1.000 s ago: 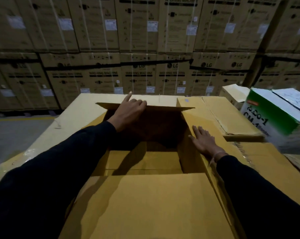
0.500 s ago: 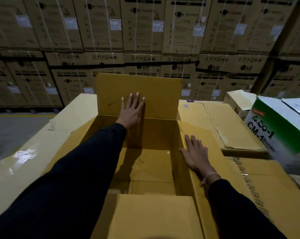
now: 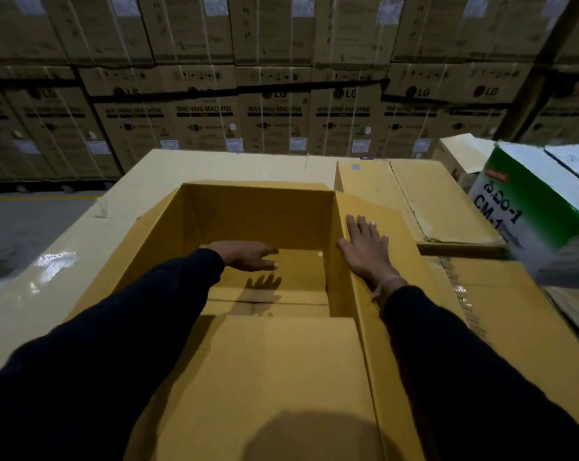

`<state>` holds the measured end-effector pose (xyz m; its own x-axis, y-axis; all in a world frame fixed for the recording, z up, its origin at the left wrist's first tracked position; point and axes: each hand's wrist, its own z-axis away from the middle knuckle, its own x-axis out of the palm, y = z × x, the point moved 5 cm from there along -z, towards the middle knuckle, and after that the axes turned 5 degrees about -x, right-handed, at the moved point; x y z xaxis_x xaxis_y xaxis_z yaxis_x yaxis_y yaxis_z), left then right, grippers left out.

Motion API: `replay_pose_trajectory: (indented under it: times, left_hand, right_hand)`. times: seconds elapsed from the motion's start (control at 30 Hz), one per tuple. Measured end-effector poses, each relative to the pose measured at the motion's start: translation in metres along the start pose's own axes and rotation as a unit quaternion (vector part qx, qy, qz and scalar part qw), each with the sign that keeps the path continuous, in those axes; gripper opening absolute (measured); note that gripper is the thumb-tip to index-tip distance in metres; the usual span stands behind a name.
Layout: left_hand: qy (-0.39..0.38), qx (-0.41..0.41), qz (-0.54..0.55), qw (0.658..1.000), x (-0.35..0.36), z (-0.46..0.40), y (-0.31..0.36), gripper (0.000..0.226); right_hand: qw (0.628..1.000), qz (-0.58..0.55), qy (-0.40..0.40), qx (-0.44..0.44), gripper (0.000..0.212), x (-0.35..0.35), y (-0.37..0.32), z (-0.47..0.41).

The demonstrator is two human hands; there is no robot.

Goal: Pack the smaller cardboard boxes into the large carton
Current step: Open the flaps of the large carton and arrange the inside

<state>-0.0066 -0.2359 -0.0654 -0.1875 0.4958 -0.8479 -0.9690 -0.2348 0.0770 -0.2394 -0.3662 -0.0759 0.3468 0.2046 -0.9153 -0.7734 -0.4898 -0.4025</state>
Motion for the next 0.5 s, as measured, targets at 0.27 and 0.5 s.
replay_pose_trajectory:
  times: [0.27,0.5]
  left_hand:
    - [-0.165,0.011,0.138,0.976,0.049,0.108,0.03,0.076]
    - [0.024,0.074,0.155,0.985,-0.002,0.193,0.045,0.041]
  right_hand:
    - [0.999,-0.008,-0.033,-0.009,0.065,-0.014,-0.02,0.042]
    - [0.994,-0.044,-0.099,-0.019,0.065,-0.025,-0.031,0.126]
